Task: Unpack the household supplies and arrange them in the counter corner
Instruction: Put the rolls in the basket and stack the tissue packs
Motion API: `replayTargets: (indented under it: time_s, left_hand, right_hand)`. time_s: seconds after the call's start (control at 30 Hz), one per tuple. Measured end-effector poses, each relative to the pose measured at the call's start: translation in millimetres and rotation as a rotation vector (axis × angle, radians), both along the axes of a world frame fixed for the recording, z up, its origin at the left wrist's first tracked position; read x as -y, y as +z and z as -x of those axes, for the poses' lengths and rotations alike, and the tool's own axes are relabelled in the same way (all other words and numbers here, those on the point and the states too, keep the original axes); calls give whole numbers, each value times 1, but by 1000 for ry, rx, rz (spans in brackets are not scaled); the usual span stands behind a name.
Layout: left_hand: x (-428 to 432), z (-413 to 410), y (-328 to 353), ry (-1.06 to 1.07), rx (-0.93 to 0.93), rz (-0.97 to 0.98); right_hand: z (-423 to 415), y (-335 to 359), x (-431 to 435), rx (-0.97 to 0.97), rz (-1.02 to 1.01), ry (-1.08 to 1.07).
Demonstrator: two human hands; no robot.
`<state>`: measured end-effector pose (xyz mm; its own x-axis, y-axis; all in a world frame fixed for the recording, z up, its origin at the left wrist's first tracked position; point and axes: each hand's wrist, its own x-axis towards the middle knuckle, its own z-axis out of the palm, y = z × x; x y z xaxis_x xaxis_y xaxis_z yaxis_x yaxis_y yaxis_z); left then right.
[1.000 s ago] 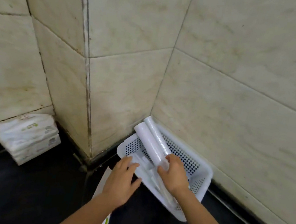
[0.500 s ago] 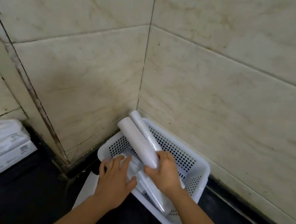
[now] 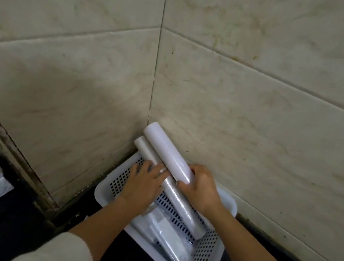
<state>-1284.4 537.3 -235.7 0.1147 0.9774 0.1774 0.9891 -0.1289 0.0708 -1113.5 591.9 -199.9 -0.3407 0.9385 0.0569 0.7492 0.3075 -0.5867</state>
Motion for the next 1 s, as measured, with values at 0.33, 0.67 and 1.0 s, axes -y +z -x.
replayTargets:
  time_s: [0.33,0.67,1.0]
  left_hand:
    - [7,10,-7,-7,-65,-197]
    - [7,2,-1,12,78,-127]
    - [65,4,13,54,481,-25]
  right_hand:
    - [5,-33,-3,-78,-19,26]
    - [-12,-29,14,274,14,206]
    - [-15,-16,44,236,16,82]
